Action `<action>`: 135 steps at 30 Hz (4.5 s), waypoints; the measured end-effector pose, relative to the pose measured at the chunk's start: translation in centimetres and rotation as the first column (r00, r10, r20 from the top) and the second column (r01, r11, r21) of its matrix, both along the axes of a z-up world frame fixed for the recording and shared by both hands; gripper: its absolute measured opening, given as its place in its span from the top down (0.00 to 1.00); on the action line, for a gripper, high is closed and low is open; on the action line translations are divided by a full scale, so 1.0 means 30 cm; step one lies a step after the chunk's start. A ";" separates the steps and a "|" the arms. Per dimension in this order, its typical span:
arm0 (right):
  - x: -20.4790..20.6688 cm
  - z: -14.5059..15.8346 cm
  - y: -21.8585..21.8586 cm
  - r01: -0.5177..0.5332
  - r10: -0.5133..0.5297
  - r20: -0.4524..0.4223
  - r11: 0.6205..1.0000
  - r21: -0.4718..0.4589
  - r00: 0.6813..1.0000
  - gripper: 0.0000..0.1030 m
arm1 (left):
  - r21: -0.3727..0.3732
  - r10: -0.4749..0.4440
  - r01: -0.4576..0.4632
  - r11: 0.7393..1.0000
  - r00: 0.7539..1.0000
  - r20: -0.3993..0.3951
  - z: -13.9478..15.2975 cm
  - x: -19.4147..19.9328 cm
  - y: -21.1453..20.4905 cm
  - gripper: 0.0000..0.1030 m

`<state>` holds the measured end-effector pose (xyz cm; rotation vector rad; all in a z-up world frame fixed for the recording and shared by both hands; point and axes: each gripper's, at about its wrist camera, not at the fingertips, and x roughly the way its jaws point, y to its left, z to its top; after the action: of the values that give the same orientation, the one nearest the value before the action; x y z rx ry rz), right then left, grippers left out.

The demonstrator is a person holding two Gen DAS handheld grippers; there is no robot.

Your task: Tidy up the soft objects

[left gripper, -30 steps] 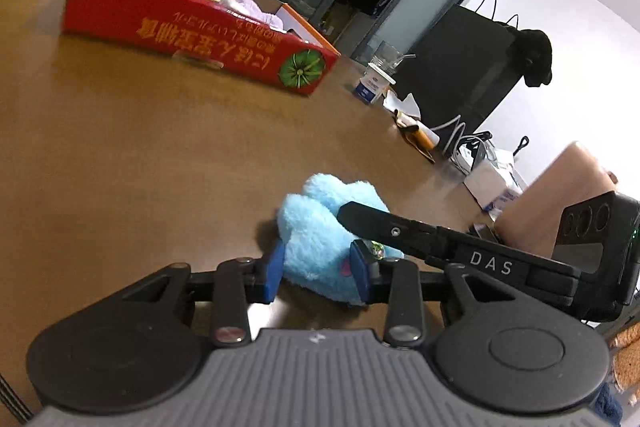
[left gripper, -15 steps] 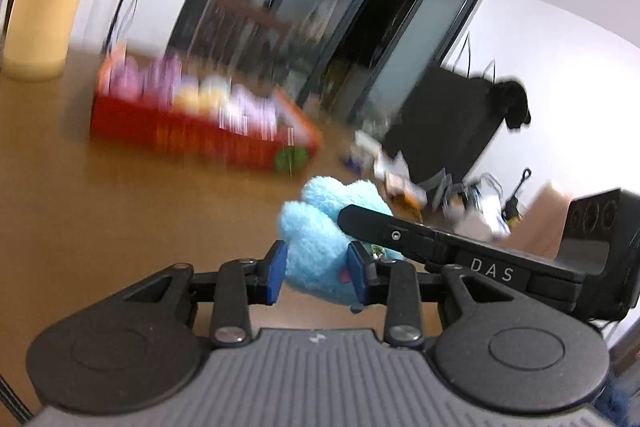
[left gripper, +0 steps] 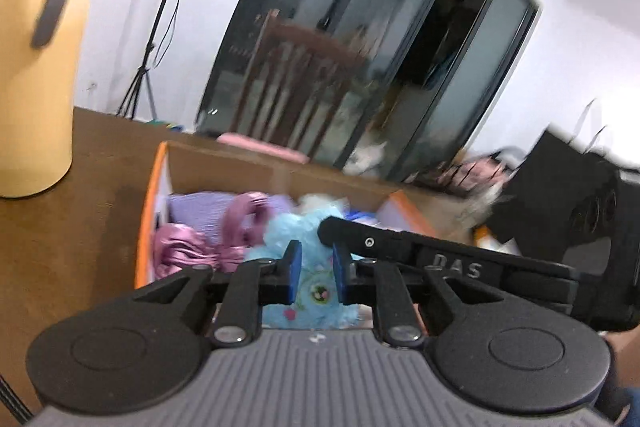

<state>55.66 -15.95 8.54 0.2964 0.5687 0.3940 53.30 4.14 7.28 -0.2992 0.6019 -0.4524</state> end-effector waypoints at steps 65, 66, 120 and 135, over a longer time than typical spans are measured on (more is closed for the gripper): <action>-1.806 -0.208 -0.205 0.160 -0.047 0.355 0.942 -0.296 0.934 0.15 | 0.226 0.253 -0.391 0.892 0.847 0.468 -0.083 -1.815 0.022 0.00; -1.819 -0.208 -0.200 0.139 -0.037 0.343 0.950 -0.280 0.939 0.15 | 0.220 0.261 -0.396 0.892 0.846 0.465 -0.089 -1.839 0.025 0.00; -1.873 -0.209 -0.182 0.181 -0.079 0.367 0.950 -0.253 0.927 0.11 | 0.221 0.253 -0.374 0.901 0.866 0.432 -0.120 -1.845 -0.019 0.00; -1.870 -0.213 -0.182 0.184 -0.082 0.367 0.950 -0.251 0.927 0.11 | 0.222 0.250 -0.370 0.902 0.868 0.429 -0.119 -1.842 -0.014 0.00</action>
<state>-0.44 -21.42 2.14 -0.0136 0.2428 0.2204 -1.97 3.72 3.71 -0.0093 0.2122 -0.0918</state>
